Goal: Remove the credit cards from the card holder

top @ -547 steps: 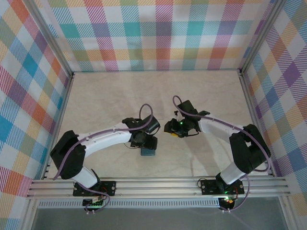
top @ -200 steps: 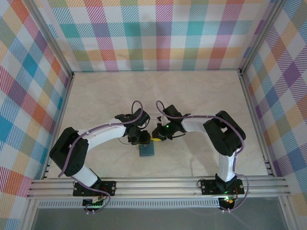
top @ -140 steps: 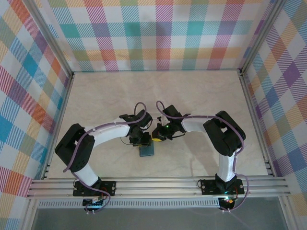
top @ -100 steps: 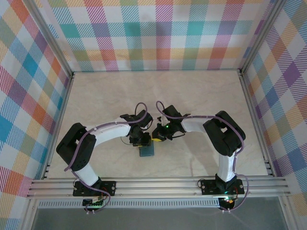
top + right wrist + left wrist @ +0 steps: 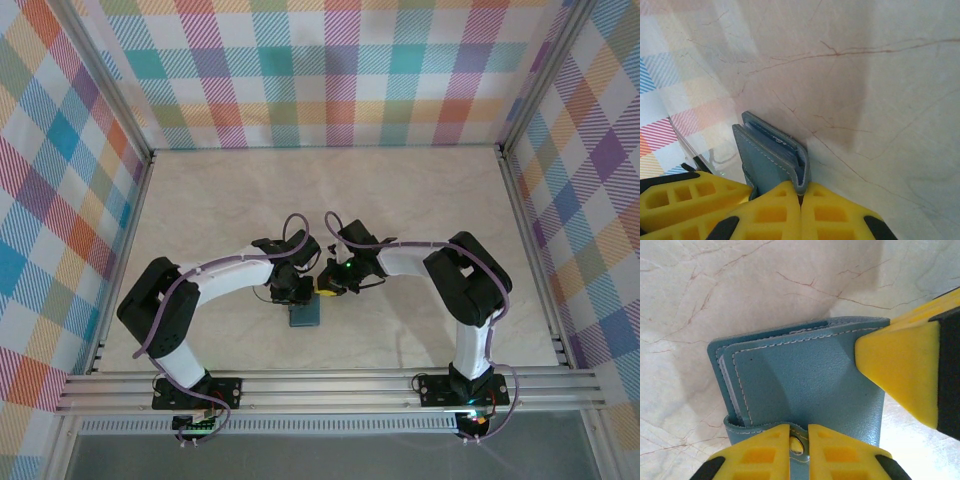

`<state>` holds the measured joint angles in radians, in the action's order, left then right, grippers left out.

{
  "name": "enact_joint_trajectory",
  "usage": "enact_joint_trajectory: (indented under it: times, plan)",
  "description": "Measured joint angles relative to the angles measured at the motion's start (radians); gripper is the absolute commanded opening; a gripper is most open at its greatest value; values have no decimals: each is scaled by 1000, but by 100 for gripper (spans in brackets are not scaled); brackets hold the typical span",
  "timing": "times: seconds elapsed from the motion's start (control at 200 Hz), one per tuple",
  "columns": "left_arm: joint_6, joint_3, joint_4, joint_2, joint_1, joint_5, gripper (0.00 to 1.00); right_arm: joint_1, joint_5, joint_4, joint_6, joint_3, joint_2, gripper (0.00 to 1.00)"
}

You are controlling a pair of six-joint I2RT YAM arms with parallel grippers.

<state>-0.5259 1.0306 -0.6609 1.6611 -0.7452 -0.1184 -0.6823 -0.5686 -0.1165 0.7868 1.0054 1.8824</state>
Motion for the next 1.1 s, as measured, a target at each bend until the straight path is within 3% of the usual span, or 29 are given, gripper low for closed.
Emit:
enact_joint_trajectory:
  times: [0.41, 0.615, 0.93, 1.1]
  plan:
    - [-3, -13, -56, -97, 3, 77, 7, -6, 82, -127, -51, 18, -33, 5]
    - [-17, -74, -32, -144, 43, 38, 7, -6, 145, -224, -92, 37, -61, 9]
    - [-43, -161, 93, -146, 103, -108, 8, -9, 234, -349, -117, 76, -93, 39]
    - [-59, -229, 186, -146, 142, -193, 8, -37, 312, -414, -91, 107, -100, 47]
